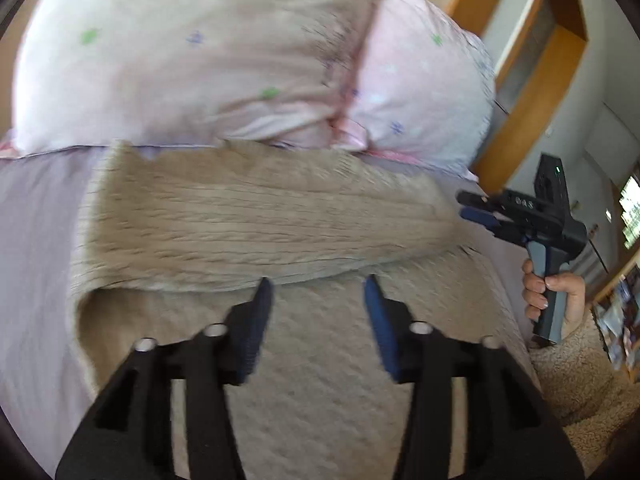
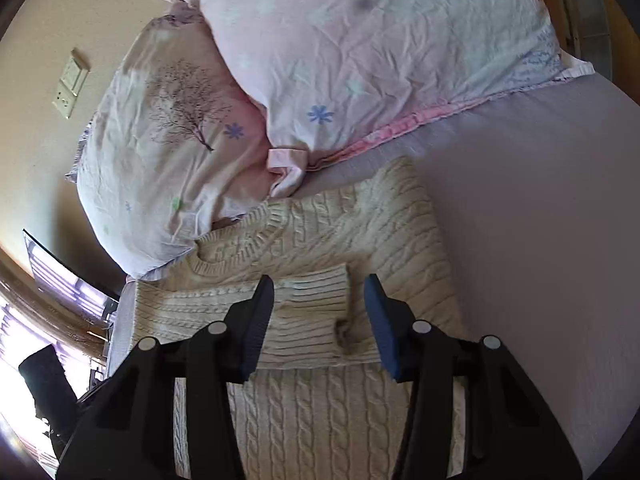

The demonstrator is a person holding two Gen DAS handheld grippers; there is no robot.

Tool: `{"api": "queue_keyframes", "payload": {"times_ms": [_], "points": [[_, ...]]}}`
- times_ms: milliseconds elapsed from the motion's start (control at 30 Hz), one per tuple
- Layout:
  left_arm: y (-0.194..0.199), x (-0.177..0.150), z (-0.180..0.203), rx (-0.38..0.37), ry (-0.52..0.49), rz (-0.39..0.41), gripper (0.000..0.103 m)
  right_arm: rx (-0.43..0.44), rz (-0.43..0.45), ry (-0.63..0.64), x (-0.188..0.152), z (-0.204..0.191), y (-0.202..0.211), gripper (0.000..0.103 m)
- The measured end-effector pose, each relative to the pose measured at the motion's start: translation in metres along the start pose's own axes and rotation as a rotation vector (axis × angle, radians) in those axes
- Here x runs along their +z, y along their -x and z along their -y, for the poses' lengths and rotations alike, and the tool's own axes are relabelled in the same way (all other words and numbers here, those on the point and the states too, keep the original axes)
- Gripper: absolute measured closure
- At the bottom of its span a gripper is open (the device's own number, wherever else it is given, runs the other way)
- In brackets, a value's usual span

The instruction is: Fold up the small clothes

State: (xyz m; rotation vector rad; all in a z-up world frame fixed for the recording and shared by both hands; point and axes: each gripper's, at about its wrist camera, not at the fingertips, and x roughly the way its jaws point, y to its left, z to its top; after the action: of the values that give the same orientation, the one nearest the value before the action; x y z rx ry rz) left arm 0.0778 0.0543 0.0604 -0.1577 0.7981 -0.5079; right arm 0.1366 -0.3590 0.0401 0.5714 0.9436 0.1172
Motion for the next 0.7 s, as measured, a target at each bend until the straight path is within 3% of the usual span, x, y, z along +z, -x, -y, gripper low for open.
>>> {"api": "queue_keyframes", "payload": {"times_ms": [100,167,200,233,333,400,467,533,600,700], "points": [[0.036,-0.023,-0.041,0.077,0.099,0.024,0.036,-0.010,-0.069,0.010,-0.006,0.001,-0.021,0.058],[0.048,-0.039,-0.065,0.087,0.191,0.005,0.036,-0.033,-0.137,0.050,-0.014,-0.005,-0.040,0.068],[0.054,-0.049,-0.073,0.089,0.226,-0.003,0.036,-0.051,-0.134,0.081,-0.017,-0.010,-0.045,0.081],[0.057,-0.057,-0.080,0.090,0.257,-0.011,0.036,-0.053,-0.112,0.110,-0.018,-0.014,-0.045,0.092],[0.065,-0.082,-0.090,0.046,0.334,-0.024,0.036,-0.032,0.023,0.041,-0.005,-0.005,-0.021,0.095],[0.064,-0.096,-0.091,0.006,0.367,-0.035,0.036,-0.109,0.133,-0.010,0.010,0.007,0.000,0.096],[0.066,-0.104,-0.087,0.000,0.361,-0.019,0.036,-0.178,0.127,-0.029,0.018,0.020,0.008,0.092],[0.069,-0.109,-0.085,-0.023,0.367,-0.017,0.036,-0.167,0.071,-0.079,0.011,0.036,0.020,0.080],[0.071,-0.116,-0.084,-0.074,0.382,-0.010,0.036,-0.127,0.050,-0.067,-0.008,0.045,0.039,0.036],[0.076,-0.130,-0.079,-0.147,0.399,-0.005,0.044,-0.110,-0.020,-0.065,-0.048,0.062,0.059,0.037]]}}
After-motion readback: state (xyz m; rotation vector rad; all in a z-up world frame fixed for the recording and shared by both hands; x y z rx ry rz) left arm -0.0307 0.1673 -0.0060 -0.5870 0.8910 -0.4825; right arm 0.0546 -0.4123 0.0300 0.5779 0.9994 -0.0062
